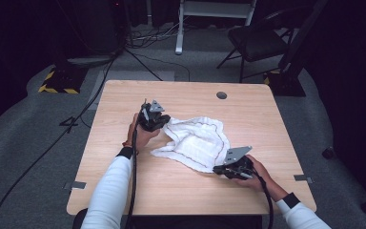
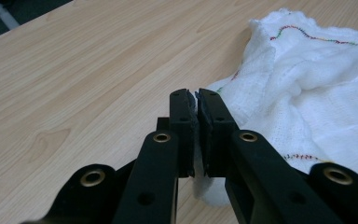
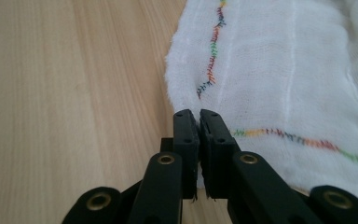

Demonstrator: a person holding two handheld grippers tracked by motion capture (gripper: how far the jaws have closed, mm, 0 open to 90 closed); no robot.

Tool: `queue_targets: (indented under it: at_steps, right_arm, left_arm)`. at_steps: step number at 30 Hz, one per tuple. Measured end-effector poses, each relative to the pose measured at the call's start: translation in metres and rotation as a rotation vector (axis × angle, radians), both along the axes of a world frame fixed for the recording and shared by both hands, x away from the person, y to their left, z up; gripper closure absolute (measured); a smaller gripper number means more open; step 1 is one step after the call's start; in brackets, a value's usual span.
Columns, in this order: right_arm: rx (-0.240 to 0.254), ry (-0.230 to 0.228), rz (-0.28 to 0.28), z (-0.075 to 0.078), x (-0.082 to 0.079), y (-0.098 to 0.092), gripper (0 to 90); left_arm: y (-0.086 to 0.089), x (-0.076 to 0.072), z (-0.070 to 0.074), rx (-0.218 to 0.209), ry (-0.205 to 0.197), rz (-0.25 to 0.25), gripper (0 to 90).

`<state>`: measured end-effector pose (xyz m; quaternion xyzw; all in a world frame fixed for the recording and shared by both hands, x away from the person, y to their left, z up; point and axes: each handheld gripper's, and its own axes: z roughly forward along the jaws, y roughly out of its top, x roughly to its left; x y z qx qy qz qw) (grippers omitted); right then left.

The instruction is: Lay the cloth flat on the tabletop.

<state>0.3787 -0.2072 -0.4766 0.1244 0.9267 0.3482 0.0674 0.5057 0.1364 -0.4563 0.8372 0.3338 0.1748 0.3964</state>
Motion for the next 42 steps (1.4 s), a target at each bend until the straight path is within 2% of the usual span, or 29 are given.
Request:
queue_targets:
  at_steps: [2,3,4,7,9,13,16,17,18,20,21,23,24,25,26,27,28,29,30,31,32,34,35,36,37,39,40,42]
  right_arm:
    - [0.005,0.006,-0.007,0.004,-0.004,-0.014,86.4]
    - [0.015,0.019,-0.01,0.006,-0.009,-0.027,86.5]
    - [0.015,0.019,-0.01,0.006,-0.009,-0.027,86.5]
    - [0.01,0.023,-0.015,0.005,-0.017,-0.046,86.6]
    - [0.001,0.03,-0.016,0.003,-0.02,-0.051,86.6]
    - [-0.011,0.033,-0.019,0.002,-0.023,-0.055,86.3]
    - [-0.004,0.025,-0.045,0.002,-0.023,-0.059,81.8]
    - [-0.001,0.011,-0.064,0.003,-0.022,-0.06,74.4]
    - [0.023,-0.016,-0.153,0.007,-0.015,-0.062,67.5]
    - [0.036,-0.02,-0.17,0.009,-0.012,-0.063,65.6]
    - [0.05,-0.032,-0.195,0.011,-0.008,-0.063,61.7]
    - [0.07,-0.056,-0.257,0.016,0.003,-0.063,59.9]
    - [0.085,-0.072,-0.29,0.018,0.014,-0.062,56.9]
    - [0.085,-0.072,-0.29,0.018,0.014,-0.062,56.9]
    - [0.082,-0.081,-0.318,0.019,0.021,-0.06,56.3]
    - [0.081,-0.087,-0.339,0.019,0.031,-0.058,56.1]
    - [0.08,-0.092,-0.345,0.02,0.037,-0.056,55.3]
    - [0.095,-0.098,-0.378,0.021,0.056,-0.048,53.4]
    - [0.095,-0.098,-0.378,0.021,0.056,-0.048,53.4]
    - [0.103,-0.092,-0.393,0.021,0.072,-0.039,52.0]
    - [0.103,-0.092,-0.393,0.021,0.072,-0.039,52.0]
    - [0.095,-0.098,-0.423,0.02,0.092,-0.027,52.0]
    - [0.099,-0.09,-0.435,0.02,0.098,-0.024,51.8]
    - [0.096,-0.079,-0.467,0.016,0.114,-0.015,50.2]
    - [0.098,-0.063,-0.481,0.013,0.121,-0.01,49.8]
    - [0.089,-0.049,-0.502,0.008,0.133,-0.001,48.7]
    - [0.089,-0.049,-0.502,0.008,0.133,-0.001,48.7]
    - [0.059,-0.054,-0.524,0.002,0.145,0.011,48.3]
  left_arm:
    - [0.006,0.001,-0.001,0.01,0.005,0.016,84.7]
    - [0.007,0.002,-0.002,-0.001,0.014,0.021,84.7]
    - [0.011,0.003,-0.002,0.005,0.019,0.025,84.7]
    - [0.017,0.006,-0.007,0.014,0.04,0.051,84.7]
    - [0.023,0.009,-0.013,0.045,0.062,0.062,84.6]
    - [0.027,0.012,-0.019,0.048,0.086,0.071,84.4]
    - [0.027,0.013,-0.022,0.056,0.092,0.061,84.1]
    - [0.026,0.013,-0.022,0.055,0.09,0.059,83.8]
    - [0.026,0.013,-0.022,0.052,0.081,0.053,82.2]
    - [0.026,0.012,-0.021,0.049,0.078,0.065,77.0]
    - [0.026,0.011,-0.02,0.058,0.071,0.076,77.0]
    - [0.026,0.01,-0.019,0.055,0.064,0.068,70.0]
    - [0.026,0.009,-0.018,0.06,0.058,0.069,60.0]
    - [0.026,0.009,-0.018,0.057,0.056,0.083,60.0]
    - [0.026,0.008,-0.016,0.04,0.06,0.092,52.5]
    - [0.026,0.007,-0.016,0.028,0.061,0.092,47.0]
    - [0.026,0.007,-0.015,0.033,0.054,0.079,43.6]
    - [0.024,0.006,-0.016,0.037,0.048,0.077,36.3]
    - [0.023,0.007,-0.016,0.037,0.06,0.069,36.3]
    - [0.021,0.007,-0.018,0.037,0.064,0.072,31.4]
    - [0.02,0.009,-0.02,0.046,0.071,0.074,31.4]
    - [0.017,0.011,-0.025,0.049,0.092,0.078,29.0]
    - [0.016,0.013,-0.027,0.058,0.095,0.093,28.5]
    - [0.015,0.014,-0.028,0.064,0.102,0.107,27.2]
    - [0.015,0.016,-0.029,0.074,0.104,0.123,27.2]
    - [0.016,0.019,-0.032,0.083,0.114,0.153,27.6]
    - [0.017,0.02,-0.033,0.106,0.111,0.177,27.6]
    - [0.018,0.022,-0.035,0.112,0.117,0.192,28.9]
